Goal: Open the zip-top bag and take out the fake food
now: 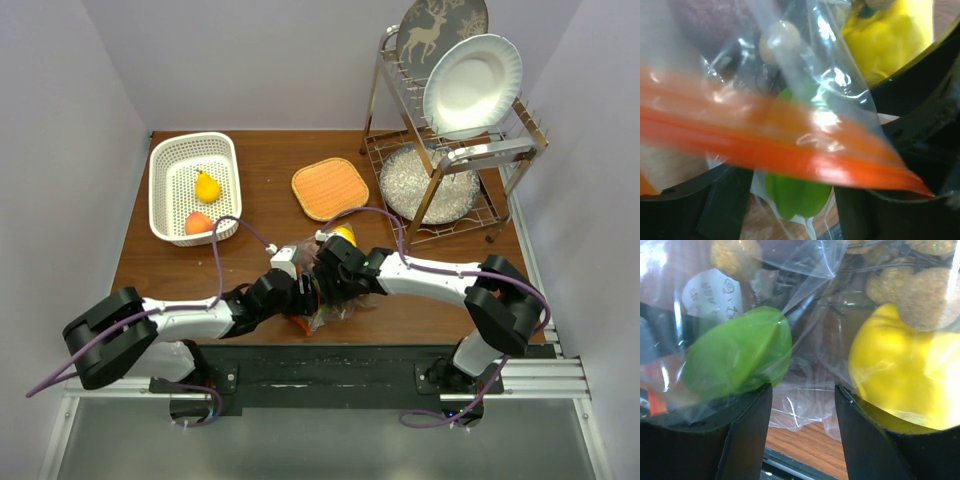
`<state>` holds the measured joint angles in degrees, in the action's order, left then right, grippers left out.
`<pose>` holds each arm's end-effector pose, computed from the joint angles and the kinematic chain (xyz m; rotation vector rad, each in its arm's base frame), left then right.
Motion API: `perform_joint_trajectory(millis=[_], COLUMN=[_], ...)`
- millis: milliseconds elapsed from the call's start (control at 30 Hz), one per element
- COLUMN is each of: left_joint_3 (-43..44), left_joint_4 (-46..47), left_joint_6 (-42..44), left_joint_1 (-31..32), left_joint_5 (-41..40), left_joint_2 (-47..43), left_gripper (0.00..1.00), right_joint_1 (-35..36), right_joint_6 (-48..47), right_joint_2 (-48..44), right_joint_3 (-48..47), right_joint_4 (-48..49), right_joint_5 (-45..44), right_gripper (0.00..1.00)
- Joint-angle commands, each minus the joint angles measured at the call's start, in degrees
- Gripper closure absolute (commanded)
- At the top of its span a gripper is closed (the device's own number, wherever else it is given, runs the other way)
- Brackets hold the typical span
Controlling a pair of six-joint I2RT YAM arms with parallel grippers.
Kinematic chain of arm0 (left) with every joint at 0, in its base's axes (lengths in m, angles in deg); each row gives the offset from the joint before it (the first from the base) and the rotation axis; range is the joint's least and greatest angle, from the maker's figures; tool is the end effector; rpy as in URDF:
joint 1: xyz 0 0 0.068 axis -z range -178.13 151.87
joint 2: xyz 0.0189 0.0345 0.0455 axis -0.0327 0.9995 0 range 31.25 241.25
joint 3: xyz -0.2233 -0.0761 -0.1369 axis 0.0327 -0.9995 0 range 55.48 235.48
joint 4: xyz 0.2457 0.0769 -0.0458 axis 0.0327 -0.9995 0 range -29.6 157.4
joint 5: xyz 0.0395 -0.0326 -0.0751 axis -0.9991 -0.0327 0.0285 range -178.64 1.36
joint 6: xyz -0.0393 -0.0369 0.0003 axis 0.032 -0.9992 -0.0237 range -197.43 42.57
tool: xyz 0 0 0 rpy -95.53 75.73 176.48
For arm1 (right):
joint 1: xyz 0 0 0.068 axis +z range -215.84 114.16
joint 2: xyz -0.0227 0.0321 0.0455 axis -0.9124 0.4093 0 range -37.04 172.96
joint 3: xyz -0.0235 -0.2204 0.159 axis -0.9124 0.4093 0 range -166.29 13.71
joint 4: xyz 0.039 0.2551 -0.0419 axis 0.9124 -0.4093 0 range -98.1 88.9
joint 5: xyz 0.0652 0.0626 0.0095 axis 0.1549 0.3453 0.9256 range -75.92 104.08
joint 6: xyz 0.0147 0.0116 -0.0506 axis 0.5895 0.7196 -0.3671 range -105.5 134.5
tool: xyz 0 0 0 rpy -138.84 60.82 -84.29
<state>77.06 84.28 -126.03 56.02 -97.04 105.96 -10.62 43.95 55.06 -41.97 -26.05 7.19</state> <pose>0.1411 -0.1862 0.1436 0.0260 2.3256 -0.8134 0.1830 0.2561 0.1842 -0.5559 2.6146 0.3402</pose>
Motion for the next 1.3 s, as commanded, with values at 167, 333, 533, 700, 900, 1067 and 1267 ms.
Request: perform_joint_trajectory(millis=[167,333,533,700,900,1067,1267], left_joint_3=[2.8,3.8,9.1,13.3,20.4,25.3,35.7], left_joint_4=[-10.0,-15.2,-31.7,-52.4,-64.2,-69.0,-72.8], left_joint_6=[1.8,1.9,-2.0,-9.4,-8.8,-6.9,1.6], left_joint_1=[0.9,0.8,0.8,0.7,-1.0,-1.9,-10.7], left_joint_5=[-7.3,-7.4,-7.7,-14.1,-13.2,-10.7,-18.5], left_joint_2=[-6.5,-10.4,-14.4,-19.1,-22.2,-23.8,-25.2], left_gripper=[0.59,0.63,0.71,0.72,0.71,0.72,0.69], right_joint_1=[-1.8,-1.9,-1.9,-1.9,-2.0,-2.0,-2.0], right_joint_6=[1.1,1.2,1.8,1.8,0.7,0.6,-0.7], right_joint_2=[-0.7,-0.8,-2.1,-4.9,-5.8,-6.8,-9.3], right_joint_3=[0.4,1.0,1.9,1.4,1.0,1.3,0.4], right_joint_4=[0.2,-0.5,-0.6,-1.0,-0.7,0.9,0.8], right_joint_5=[-4.4,-5.8,-8.0,-8.4,-8.7,-7.2,-6.4], right_gripper=[0.62,0.63,0.64,0.63,0.62,0.62,0.60])
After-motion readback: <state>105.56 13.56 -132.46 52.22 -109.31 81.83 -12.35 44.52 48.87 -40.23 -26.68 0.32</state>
